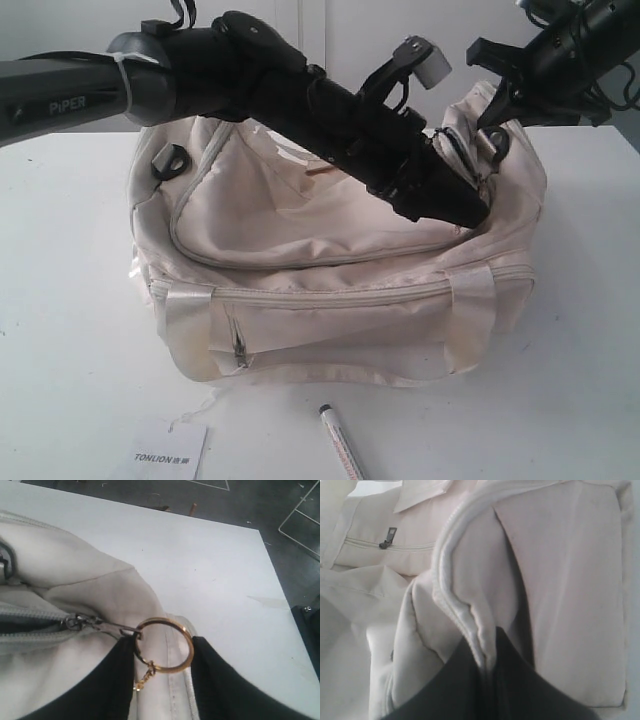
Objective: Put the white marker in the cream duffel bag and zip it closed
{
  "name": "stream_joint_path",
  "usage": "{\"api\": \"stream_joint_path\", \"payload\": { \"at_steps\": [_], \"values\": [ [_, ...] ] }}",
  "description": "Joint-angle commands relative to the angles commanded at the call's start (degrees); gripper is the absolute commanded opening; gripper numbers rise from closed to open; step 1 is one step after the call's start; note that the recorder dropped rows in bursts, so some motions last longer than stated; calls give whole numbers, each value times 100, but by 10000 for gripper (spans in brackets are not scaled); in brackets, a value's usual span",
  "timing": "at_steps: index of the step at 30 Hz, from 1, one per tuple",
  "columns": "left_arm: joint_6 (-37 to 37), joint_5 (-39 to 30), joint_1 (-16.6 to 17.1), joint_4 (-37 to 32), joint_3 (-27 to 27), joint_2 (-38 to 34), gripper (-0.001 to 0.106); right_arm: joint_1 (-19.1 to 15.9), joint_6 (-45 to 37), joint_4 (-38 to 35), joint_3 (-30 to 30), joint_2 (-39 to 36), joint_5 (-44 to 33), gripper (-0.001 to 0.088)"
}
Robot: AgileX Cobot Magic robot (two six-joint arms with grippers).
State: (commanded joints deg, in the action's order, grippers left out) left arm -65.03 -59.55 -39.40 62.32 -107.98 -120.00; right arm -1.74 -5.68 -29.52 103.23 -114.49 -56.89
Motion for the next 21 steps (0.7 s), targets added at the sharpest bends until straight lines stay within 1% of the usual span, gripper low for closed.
{"api": "stream_joint_path", "payload": {
  "at_steps": [10, 21],
  "values": [
    [103, -444, 0, 0, 0, 0, 0, 0, 0, -27, 0, 0, 46, 0],
    [133, -581, 0, 16, 0, 0, 0, 0, 0, -107, 0, 0, -38, 0]
  ]
}}
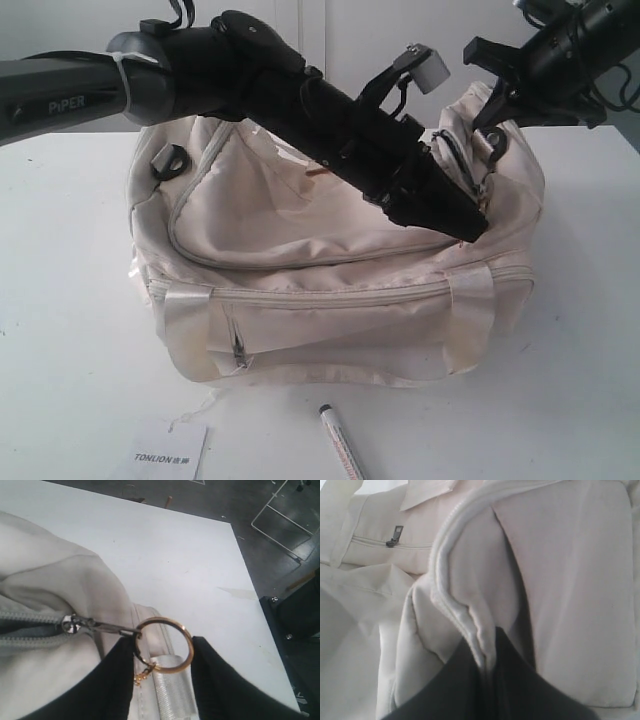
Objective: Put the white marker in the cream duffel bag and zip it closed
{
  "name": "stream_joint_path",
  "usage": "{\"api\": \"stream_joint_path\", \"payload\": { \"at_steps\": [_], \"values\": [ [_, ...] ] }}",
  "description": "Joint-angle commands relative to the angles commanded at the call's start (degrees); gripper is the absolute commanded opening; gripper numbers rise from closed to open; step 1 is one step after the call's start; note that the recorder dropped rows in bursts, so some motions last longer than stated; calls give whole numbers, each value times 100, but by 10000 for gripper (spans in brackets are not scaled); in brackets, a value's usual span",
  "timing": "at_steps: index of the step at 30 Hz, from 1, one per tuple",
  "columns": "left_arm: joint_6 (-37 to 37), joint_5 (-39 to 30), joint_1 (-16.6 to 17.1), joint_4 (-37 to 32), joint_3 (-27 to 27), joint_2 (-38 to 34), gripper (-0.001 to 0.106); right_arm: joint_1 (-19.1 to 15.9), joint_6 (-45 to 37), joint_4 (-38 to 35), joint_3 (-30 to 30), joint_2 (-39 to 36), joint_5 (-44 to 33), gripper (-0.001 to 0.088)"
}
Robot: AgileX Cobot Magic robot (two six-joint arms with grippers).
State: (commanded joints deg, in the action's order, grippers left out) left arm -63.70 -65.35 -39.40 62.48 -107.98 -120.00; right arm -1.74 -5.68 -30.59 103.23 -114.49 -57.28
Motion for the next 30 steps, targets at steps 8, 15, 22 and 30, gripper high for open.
{"api": "stream_joint_path", "payload": {
  "at_steps": [8, 15, 22, 30],
  "values": [
    [-225, 97, -15, -82, 0, 61, 0, 0, 0, 1, 0, 0, 0, 0],
    [-225, 864, -15, -423, 0, 330, 0, 0, 0, -12, 0, 0, 0, 0],
    [-271, 1380, -103, -1018, 0, 340, 0, 0, 0, -12, 0, 0, -14, 0],
    [-72, 1991, -599, -2278, 0, 509, 0, 0, 0, -12, 0, 0, -92, 0]
  ]
}}
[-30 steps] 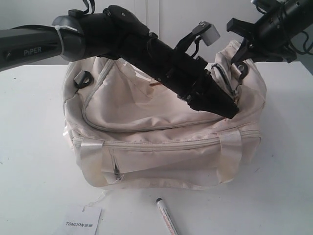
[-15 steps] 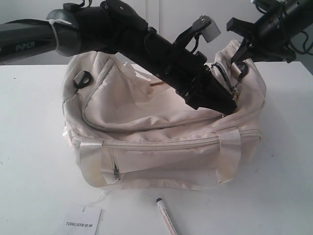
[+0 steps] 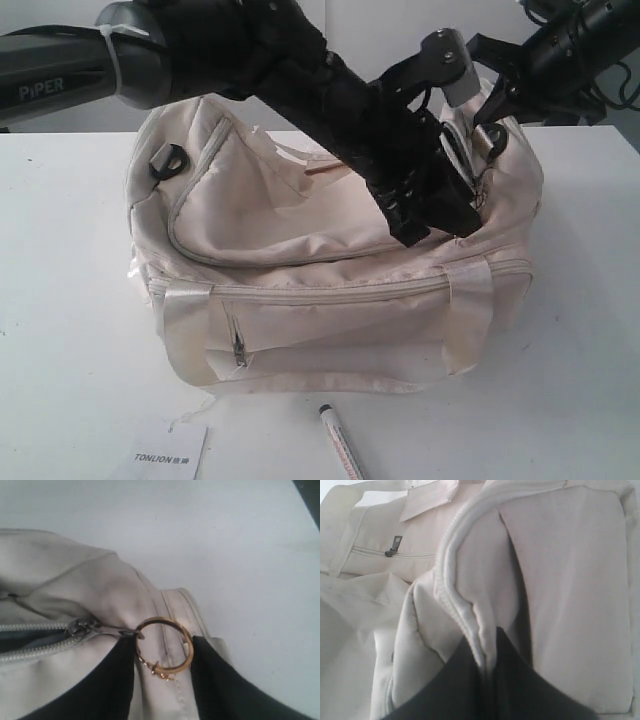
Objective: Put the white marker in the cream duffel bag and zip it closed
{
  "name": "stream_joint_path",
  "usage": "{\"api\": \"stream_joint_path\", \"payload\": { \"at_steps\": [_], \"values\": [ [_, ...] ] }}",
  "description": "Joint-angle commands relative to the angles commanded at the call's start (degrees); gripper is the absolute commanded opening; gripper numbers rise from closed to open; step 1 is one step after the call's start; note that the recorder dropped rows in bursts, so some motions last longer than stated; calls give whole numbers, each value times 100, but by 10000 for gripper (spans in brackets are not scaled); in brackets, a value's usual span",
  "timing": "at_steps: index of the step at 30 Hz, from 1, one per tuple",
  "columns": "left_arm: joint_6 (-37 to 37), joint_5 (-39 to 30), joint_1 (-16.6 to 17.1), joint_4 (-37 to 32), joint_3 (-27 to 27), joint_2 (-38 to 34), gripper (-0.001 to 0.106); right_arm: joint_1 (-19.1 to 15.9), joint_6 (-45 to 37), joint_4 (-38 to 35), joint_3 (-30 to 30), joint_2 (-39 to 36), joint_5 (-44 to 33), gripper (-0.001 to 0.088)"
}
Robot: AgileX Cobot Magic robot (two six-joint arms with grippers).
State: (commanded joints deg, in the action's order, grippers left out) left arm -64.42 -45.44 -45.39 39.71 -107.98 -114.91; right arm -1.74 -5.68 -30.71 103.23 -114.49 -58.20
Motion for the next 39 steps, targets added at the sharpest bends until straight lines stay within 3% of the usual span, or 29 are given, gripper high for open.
{"api": "stream_joint_path", "payload": {
  "at_steps": [4, 23, 32, 39],
  "values": [
    [39, 118, -125, -340, 0, 52, 0, 0, 0, 0, 0, 0, -13, 0],
    [882, 49, -125, -1501, 0, 223, 0, 0, 0, 0, 0, 0, -175, 0],
    [916, -23, -154, -1666, 0, 246, 0, 0, 0, 0, 0, 0, -200, 0],
    [533, 85, -289, -2005, 0, 246, 0, 0, 0, 0, 0, 0, -191, 0]
  ]
}}
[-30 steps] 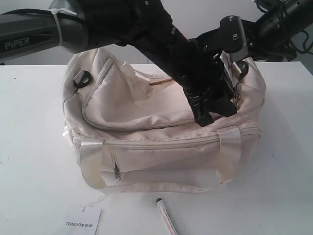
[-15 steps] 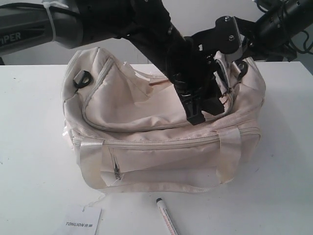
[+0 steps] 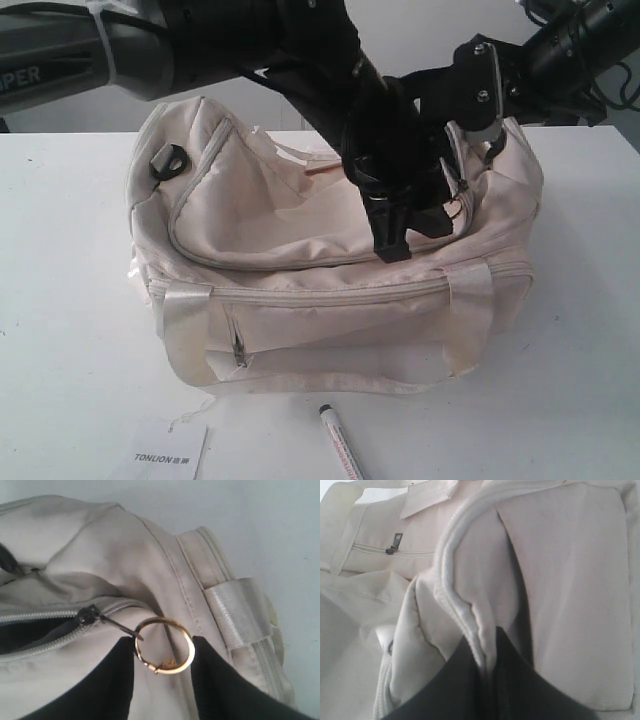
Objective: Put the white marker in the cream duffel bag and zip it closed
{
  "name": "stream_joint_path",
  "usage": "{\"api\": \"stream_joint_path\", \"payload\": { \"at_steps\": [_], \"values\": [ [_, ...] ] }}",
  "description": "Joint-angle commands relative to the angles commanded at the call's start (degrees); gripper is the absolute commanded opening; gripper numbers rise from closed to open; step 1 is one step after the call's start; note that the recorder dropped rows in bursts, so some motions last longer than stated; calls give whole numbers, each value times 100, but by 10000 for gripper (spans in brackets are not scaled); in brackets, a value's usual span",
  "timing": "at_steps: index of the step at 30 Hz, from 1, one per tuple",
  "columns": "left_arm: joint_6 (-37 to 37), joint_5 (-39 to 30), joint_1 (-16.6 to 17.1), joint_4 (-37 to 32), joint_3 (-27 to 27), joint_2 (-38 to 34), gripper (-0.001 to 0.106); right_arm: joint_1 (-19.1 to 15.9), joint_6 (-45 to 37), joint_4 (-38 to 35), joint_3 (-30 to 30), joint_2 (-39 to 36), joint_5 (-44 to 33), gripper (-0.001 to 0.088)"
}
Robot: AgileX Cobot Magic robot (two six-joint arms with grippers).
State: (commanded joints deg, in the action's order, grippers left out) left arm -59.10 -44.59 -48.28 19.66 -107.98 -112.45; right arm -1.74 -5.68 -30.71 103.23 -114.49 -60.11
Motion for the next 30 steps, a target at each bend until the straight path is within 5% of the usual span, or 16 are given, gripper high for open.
{"api": "stream_joint_path", "payload": {
  "at_steps": [21, 30],
  "values": [
    [-1456, -603, -40, 347, 0, 66, 0, 0, 297, 11, 0, 0, 322, 2],
    [-2057, -650, -40, 347, 0, 66, 0, 0, 334, 24, 0, 0, 415, 87]
  ]
}}
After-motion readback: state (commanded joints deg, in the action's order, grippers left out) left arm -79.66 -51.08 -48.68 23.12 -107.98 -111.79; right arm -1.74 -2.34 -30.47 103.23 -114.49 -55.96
